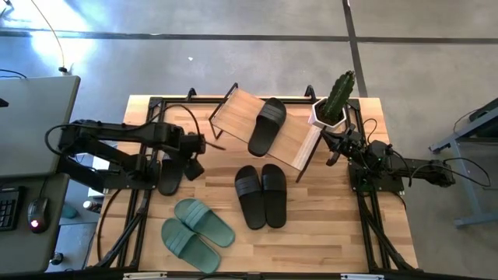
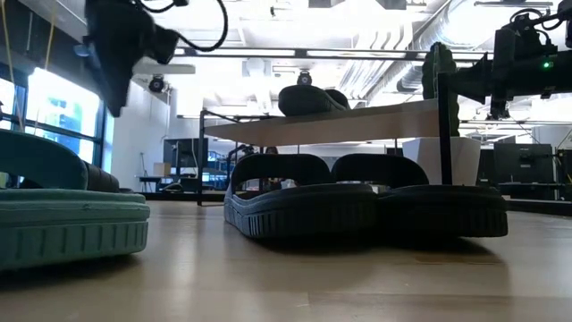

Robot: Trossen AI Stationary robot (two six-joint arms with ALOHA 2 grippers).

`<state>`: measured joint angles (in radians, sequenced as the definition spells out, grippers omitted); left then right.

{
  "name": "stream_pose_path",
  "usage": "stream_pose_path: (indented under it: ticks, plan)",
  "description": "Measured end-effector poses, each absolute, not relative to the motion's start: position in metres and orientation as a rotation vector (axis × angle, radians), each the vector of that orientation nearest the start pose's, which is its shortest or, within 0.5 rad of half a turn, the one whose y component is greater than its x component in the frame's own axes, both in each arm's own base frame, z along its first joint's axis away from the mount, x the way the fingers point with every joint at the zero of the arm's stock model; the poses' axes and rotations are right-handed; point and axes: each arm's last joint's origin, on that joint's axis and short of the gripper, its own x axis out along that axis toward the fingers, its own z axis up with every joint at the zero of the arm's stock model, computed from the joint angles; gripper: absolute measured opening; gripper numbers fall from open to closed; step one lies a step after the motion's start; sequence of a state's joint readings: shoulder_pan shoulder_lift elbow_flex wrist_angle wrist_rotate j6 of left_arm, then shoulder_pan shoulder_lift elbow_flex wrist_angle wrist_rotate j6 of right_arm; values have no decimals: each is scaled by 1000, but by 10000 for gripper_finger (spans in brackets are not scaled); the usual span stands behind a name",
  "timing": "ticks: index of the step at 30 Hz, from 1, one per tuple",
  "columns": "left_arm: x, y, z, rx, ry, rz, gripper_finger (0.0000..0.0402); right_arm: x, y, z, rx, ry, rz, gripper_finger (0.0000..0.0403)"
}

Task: Pick and place slides into the shelf
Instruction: Put the black slide on the shelf

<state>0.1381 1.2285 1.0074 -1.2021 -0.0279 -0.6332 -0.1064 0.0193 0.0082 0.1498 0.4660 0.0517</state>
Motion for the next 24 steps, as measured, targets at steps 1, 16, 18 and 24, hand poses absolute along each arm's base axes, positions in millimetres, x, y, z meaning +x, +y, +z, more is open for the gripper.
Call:
stream_pose_path:
  ticks: [1,16,18,24]
  plan:
    - [194,25,257,-599,1357,578,205,92,-23,179,75,-153,-568,0]
    - [184,19,229,-1051,969,1317,205,93,-23,179,76,-153,-559,0]
    - [183,19,229,-1037,919,1367,205,93,-23,179,75,-153,-558,0]
    - [177,19,228,-969,1001,1396,205,93,-23,179,75,-153,-556,0]
